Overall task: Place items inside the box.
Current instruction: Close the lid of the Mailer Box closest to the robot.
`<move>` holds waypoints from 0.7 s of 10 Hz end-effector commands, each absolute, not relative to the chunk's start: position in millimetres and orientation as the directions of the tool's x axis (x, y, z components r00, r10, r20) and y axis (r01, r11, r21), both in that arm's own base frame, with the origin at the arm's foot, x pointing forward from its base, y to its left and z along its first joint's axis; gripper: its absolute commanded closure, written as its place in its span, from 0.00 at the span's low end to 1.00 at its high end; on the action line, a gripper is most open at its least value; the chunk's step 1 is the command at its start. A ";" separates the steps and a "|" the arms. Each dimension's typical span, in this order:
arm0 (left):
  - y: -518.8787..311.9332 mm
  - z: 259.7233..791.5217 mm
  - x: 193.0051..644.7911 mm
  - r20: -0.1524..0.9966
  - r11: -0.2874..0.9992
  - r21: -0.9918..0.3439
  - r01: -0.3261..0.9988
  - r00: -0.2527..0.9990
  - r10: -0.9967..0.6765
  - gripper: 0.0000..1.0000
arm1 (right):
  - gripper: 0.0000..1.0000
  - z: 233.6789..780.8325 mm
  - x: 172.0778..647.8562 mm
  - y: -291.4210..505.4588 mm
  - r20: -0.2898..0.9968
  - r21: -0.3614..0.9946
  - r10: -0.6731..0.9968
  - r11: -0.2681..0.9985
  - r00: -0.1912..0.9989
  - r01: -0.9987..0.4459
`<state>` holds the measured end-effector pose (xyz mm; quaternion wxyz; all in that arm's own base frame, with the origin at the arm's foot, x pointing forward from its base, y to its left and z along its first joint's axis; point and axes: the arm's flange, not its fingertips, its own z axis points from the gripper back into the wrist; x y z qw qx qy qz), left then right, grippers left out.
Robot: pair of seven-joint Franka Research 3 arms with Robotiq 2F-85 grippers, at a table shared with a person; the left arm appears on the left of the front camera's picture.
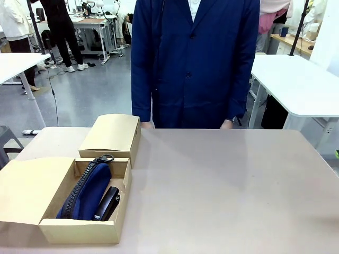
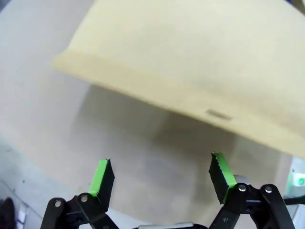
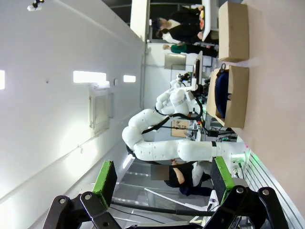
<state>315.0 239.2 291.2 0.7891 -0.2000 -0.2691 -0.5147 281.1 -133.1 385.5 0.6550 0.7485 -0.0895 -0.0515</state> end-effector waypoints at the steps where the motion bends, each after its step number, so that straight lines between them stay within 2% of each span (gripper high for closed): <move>1: 231.7 293.9 303.6 0.674 0.309 -0.034 0.950 0.250 -0.695 0.00 | 0.00 389.0 284.4 -133.4 0.056 0.987 -0.206 -0.137 0.977 -0.085; 3: 218.7 294.5 296.1 0.726 0.261 -0.041 0.964 0.209 -0.656 0.00 | 0.00 389.0 284.4 -133.4 0.056 0.987 -0.206 -0.137 0.977 -0.085; 7: 189.3 317.0 282.4 0.906 0.194 -0.130 0.972 0.196 -0.375 0.00 | 0.00 389.0 284.4 -133.4 0.056 0.987 -0.206 -0.137 0.977 -0.085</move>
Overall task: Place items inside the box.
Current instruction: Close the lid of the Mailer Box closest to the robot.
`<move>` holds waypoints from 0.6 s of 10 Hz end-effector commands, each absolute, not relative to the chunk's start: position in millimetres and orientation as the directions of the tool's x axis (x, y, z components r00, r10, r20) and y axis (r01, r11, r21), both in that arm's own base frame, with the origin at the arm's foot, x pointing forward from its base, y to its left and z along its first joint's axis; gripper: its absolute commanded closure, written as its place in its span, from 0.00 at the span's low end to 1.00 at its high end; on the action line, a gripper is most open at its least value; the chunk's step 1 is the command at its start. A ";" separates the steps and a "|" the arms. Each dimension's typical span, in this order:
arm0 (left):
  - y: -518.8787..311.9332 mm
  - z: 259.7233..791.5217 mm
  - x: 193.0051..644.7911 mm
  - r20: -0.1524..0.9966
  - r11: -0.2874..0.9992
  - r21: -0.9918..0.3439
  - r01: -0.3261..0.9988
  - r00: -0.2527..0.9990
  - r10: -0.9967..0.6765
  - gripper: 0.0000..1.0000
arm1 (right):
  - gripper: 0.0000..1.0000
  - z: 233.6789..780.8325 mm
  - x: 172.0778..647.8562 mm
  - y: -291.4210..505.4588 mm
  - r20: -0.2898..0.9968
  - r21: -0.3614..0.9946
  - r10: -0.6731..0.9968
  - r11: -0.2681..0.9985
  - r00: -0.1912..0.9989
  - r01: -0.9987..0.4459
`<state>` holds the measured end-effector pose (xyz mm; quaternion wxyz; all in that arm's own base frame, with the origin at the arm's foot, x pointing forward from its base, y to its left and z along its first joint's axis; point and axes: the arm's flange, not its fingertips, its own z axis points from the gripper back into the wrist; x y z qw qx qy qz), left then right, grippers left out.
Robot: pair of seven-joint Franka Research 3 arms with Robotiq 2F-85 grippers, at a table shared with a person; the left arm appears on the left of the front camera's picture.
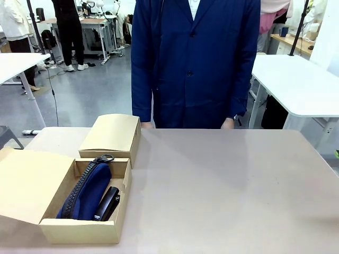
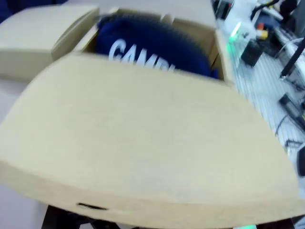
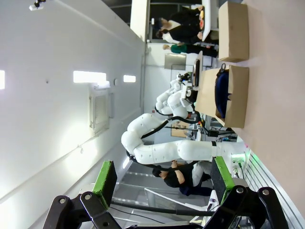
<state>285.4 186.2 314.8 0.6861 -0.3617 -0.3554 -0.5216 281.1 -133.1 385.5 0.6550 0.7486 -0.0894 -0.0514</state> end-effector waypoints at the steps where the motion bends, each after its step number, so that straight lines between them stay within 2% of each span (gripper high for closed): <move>1: 184.1 319.8 282.4 0.926 0.206 -0.142 0.968 0.203 -0.319 0.00 | 0.00 389.0 284.4 -133.4 0.056 0.987 -0.206 -0.137 0.977 -0.085; 3: 174.4 334.4 277.4 0.965 0.237 -0.130 0.963 0.178 -0.193 0.00 | 0.00 389.0 284.4 -133.4 0.056 0.987 -0.206 -0.137 0.977 -0.085; 6: 131.0 351.5 270.8 0.993 0.263 -0.023 0.965 0.052 -0.104 0.00 | 0.00 389.0 284.4 -133.4 0.056 0.987 -0.206 -0.137 0.977 -0.085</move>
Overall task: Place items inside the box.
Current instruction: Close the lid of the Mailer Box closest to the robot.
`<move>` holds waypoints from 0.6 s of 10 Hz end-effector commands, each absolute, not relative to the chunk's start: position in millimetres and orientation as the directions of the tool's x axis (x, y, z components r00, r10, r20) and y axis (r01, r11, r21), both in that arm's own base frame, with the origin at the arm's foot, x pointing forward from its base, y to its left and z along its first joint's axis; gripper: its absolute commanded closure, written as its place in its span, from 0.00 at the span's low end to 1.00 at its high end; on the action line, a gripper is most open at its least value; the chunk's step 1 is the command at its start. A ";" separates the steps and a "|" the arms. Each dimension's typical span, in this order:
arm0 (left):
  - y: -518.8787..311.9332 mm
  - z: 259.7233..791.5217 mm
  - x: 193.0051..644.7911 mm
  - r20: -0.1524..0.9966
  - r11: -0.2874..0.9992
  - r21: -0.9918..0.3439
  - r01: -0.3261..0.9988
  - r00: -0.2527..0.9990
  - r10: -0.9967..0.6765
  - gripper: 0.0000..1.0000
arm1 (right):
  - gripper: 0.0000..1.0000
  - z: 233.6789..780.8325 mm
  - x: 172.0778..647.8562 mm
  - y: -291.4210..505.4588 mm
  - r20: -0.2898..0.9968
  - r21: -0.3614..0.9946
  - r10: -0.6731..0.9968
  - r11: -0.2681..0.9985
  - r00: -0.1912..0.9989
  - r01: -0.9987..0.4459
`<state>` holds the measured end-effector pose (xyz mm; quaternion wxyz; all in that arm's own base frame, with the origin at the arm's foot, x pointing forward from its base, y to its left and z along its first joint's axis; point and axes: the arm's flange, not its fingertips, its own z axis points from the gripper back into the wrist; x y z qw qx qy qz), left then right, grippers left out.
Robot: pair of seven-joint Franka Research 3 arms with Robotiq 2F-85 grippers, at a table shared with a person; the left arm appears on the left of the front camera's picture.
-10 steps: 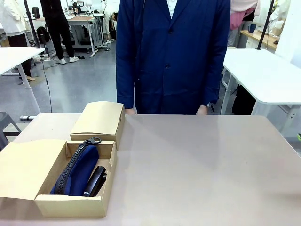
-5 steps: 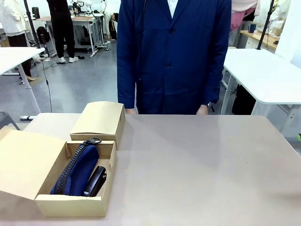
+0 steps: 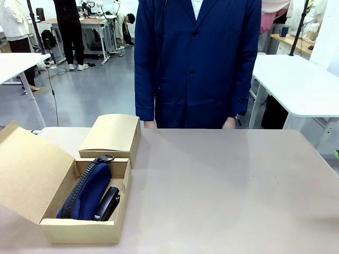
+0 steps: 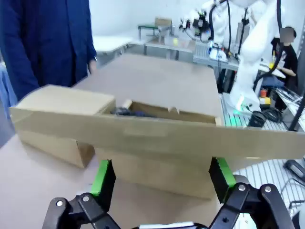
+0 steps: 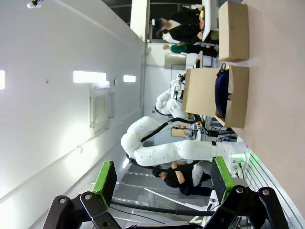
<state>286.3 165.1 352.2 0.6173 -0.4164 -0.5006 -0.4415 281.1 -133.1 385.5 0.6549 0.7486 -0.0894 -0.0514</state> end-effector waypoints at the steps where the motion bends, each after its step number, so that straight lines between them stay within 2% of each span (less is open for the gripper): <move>1: 103.8 354.0 267.0 0.992 0.259 0.004 0.966 0.029 -0.125 0.00 | 0.00 389.0 284.4 -133.4 0.056 0.987 -0.206 -0.137 0.977 -0.085; 5: 15.8 338.0 246.9 0.971 0.336 0.105 0.936 -0.023 -0.238 0.00 | 0.00 389.0 284.4 -133.4 0.056 0.987 -0.206 -0.137 0.977 -0.085; 6: -1.0 330.4 238.6 0.965 0.314 0.129 0.940 -0.045 -0.260 0.00 | 0.00 389.0 284.4 -133.4 0.056 0.987 -0.206 -0.137 0.977 -0.085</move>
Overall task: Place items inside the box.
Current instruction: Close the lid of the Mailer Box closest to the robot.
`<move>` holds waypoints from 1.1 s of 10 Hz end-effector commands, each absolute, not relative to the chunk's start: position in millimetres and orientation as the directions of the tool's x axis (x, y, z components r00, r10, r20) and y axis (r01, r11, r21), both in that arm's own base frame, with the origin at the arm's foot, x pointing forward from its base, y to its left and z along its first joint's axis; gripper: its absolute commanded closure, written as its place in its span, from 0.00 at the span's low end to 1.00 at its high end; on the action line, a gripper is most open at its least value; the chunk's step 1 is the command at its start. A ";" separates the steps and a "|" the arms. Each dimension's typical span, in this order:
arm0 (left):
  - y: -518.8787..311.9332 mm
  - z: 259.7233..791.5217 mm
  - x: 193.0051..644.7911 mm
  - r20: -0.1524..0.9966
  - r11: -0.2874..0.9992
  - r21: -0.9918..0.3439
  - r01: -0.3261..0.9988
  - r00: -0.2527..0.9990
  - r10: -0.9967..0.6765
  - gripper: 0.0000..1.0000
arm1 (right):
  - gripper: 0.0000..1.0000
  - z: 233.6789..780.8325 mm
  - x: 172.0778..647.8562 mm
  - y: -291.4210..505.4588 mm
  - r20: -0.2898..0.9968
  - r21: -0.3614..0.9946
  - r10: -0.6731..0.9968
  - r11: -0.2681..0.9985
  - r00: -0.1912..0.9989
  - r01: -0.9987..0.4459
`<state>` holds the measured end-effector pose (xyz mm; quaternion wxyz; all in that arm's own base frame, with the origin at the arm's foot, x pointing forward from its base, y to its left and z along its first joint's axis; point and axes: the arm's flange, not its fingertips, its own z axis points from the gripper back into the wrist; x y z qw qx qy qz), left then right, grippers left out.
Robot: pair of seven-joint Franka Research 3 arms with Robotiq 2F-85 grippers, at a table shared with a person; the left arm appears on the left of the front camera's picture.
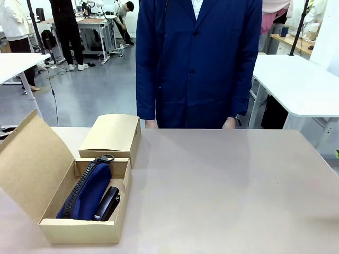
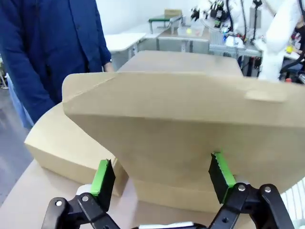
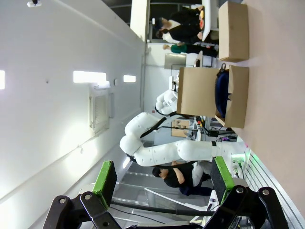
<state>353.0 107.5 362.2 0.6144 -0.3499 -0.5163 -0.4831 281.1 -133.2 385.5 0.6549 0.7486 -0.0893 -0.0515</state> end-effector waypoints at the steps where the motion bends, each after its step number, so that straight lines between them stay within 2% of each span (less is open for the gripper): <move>1: -13.6 324.0 229.1 0.959 0.271 0.136 0.953 -0.058 -0.279 0.00 | 0.00 389.0 284.4 -133.4 0.056 0.987 -0.206 -0.137 0.977 -0.085; 4: -35.8 308.8 195.5 0.948 0.181 0.138 0.974 -0.077 -0.309 0.00 | 0.00 389.0 284.4 -133.4 0.056 0.987 -0.206 -0.137 0.977 -0.085; 6: -39.8 307.1 187.0 0.955 0.327 0.129 0.936 -0.029 -0.295 0.00 | 0.00 389.0 284.4 -133.4 0.056 0.987 -0.206 -0.137 0.977 -0.085; 7: 50.8 331.8 376.8 0.952 0.166 0.105 0.981 -0.051 -0.303 0.00 | 0.00 389.0 284.4 -133.4 0.056 0.987 -0.206 -0.137 0.977 -0.085; 11: 51.4 327.7 380.2 0.952 0.190 0.100 0.977 -0.038 -0.304 0.00 | 0.00 389.0 284.4 -133.4 0.056 0.987 -0.206 -0.137 0.977 -0.085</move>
